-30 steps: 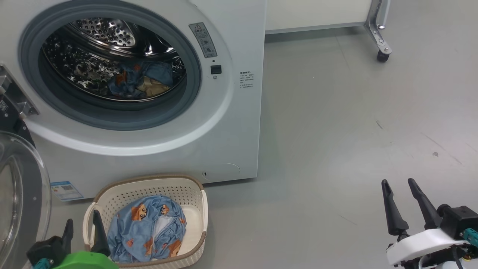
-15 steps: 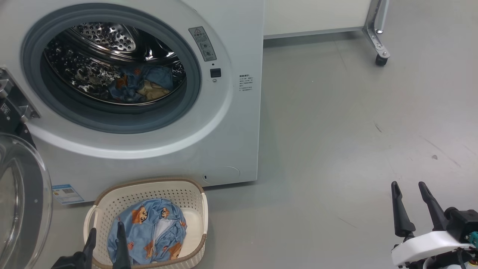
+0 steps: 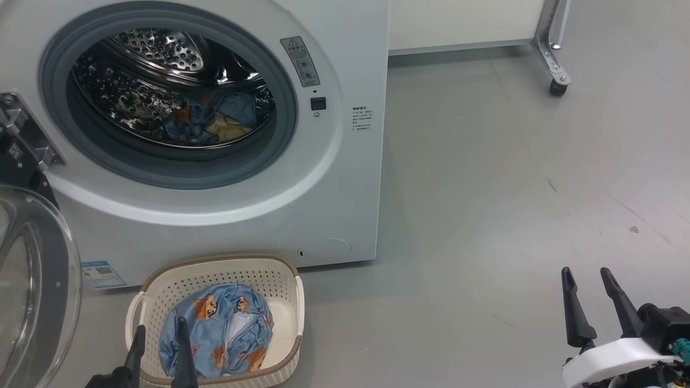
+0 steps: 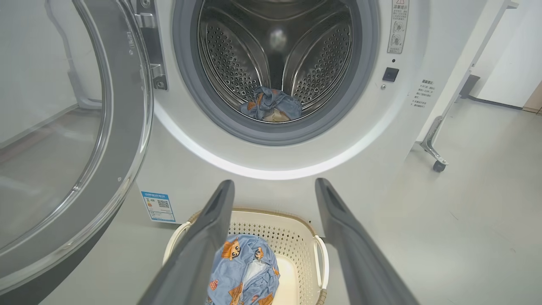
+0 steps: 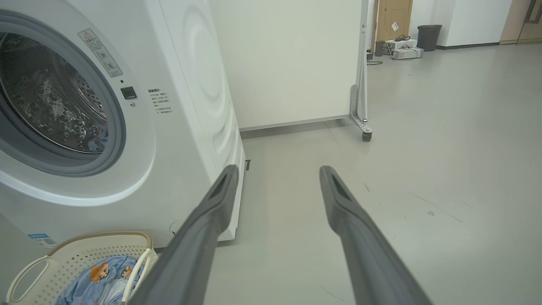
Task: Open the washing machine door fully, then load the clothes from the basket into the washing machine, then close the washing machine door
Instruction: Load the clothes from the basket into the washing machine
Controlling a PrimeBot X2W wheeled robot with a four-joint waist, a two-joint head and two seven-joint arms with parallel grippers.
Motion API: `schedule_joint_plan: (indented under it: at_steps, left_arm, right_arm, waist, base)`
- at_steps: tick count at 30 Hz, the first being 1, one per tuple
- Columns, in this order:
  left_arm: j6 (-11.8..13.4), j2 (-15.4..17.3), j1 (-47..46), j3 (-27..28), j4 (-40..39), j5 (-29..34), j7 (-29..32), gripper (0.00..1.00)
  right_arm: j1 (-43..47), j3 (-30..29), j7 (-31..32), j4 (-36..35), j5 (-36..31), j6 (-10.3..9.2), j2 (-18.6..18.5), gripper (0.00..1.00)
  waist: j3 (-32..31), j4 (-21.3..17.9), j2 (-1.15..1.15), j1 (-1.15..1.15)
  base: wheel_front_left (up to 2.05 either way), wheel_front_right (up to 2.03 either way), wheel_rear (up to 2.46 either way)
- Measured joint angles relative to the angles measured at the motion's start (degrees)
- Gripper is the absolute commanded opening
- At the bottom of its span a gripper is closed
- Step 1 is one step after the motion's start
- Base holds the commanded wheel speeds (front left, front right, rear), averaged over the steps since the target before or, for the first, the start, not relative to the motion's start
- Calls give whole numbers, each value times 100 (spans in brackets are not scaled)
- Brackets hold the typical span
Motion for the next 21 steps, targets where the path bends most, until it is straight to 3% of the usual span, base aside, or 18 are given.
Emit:
schedule_joint_plan:
  at_steps: [21]
  left_arm:
    - [324, 12, 319, -257, -503, -1, 0, 100]
  right_arm:
    - [60, -11, 0, 59, -2, 0, 46, 100]
  waist:
    - [26, 124, 0, 0]
  base:
    - [0, 0, 0]
